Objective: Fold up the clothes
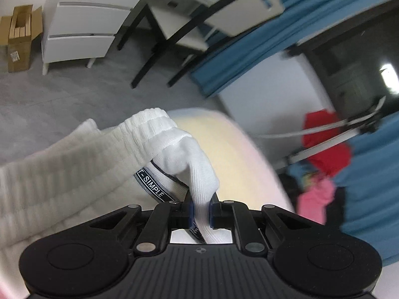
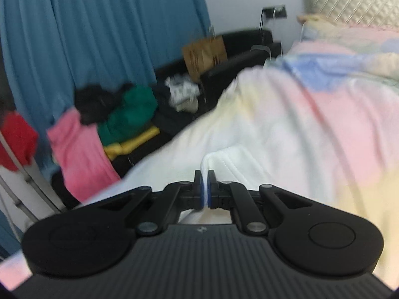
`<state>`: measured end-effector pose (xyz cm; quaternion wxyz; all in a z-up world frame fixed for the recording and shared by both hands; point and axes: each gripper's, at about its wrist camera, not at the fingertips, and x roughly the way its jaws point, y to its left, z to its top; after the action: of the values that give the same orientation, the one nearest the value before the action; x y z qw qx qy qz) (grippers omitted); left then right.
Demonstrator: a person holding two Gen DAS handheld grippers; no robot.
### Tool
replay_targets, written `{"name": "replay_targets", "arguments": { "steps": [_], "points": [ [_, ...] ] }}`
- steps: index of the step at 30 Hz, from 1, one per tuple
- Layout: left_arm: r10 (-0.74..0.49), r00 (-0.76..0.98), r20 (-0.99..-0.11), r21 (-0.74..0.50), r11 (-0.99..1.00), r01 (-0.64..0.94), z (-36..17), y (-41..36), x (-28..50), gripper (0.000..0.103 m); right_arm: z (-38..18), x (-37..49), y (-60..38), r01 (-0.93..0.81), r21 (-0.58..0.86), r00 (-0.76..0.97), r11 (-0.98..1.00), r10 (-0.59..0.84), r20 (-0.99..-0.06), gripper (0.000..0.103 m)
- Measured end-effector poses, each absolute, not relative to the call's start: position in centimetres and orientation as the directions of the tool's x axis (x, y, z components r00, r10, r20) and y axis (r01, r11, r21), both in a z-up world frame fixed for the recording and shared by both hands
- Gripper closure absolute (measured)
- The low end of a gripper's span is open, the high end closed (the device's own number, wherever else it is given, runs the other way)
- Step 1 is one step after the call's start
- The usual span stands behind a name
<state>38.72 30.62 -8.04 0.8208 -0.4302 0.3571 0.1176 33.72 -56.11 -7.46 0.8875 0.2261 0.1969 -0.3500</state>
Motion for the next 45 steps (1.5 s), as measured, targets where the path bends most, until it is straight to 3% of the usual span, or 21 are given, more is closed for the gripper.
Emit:
{"name": "replay_targets", "arguments": {
  "steps": [6,7,8,10,12,14,19,27,33,37,41,45],
  "points": [
    [-0.075,0.689,-0.721,-0.559,0.651,-0.514,-9.9,29.6,42.1,0.085,-7.2,31.6,-56.1,0.675,0.32,0.717,0.665,-0.487,-0.499,0.093],
    [-0.079,0.69,-0.719,-0.56,0.654,-0.509,-9.8,29.6,42.1,0.082,-7.2,31.3,-56.0,0.669,0.33,0.723,0.667,-0.48,-0.497,0.088],
    [-0.082,0.697,-0.712,-0.563,0.66,-0.497,-9.5,29.5,41.7,0.075,-7.1,30.9,-56.0,0.662,0.339,0.73,0.668,-0.472,-0.494,0.085],
    [-0.078,0.714,-0.696,-0.562,0.678,-0.474,-8.5,29.5,40.7,0.05,-7.0,30.2,-56.0,0.649,0.358,0.743,0.671,-0.457,-0.49,0.077],
    [-0.071,0.737,-0.672,-0.561,0.699,-0.444,-7.3,29.2,39.0,0.038,-6.9,29.4,-56.0,0.636,0.377,0.755,0.674,-0.441,-0.485,0.063],
    [-0.071,0.763,-0.643,-0.564,0.717,-0.409,-5.9,28.7,37.1,0.034,-6.8,28.7,-56.0,0.622,0.396,0.767,0.676,-0.426,-0.479,0.049],
    [-0.102,0.807,-0.581,-0.605,0.717,-0.346,-4.0,26.8,29.6,0.02,-6.6,20.4,-54.7,0.563,0.527,0.821,0.636,-0.355,-0.447,0.043],
    [-0.139,0.8,-0.583,-0.702,0.582,-0.411,-6.0,26.1,20.1,0.013,-9.7,10.9,-54.1,0.49,0.72,0.868,0.491,-0.193,-0.458,0.042],
    [-0.204,0.776,-0.597,-0.766,0.431,-0.476,-10.0,27.0,20.5,0.013,-12.3,10.5,-55.6,0.422,0.845,0.898,0.329,-0.021,-0.44,0.042],
    [-0.193,0.768,-0.611,-0.771,0.367,-0.521,-13.3,28.1,21.8,0.014,-15.1,12.4,-55.6,0.444,0.849,0.878,0.288,0.05,-0.476,0.042],
    [-0.154,0.811,-0.565,-0.8,0.344,-0.492,-14.2,28.4,22.8,0.016,-16.8,14.4,-56.2,0.418,0.857,0.892,0.3,0.043,-0.45,0.042],
    [-0.093,0.852,-0.515,-0.817,0.353,-0.455,-14.4,28.4,24.4,0.027,-17.8,16.8,-57.4,0.349,0.889,0.933,0.298,-0.016,-0.361,0.042]
  ]
}}
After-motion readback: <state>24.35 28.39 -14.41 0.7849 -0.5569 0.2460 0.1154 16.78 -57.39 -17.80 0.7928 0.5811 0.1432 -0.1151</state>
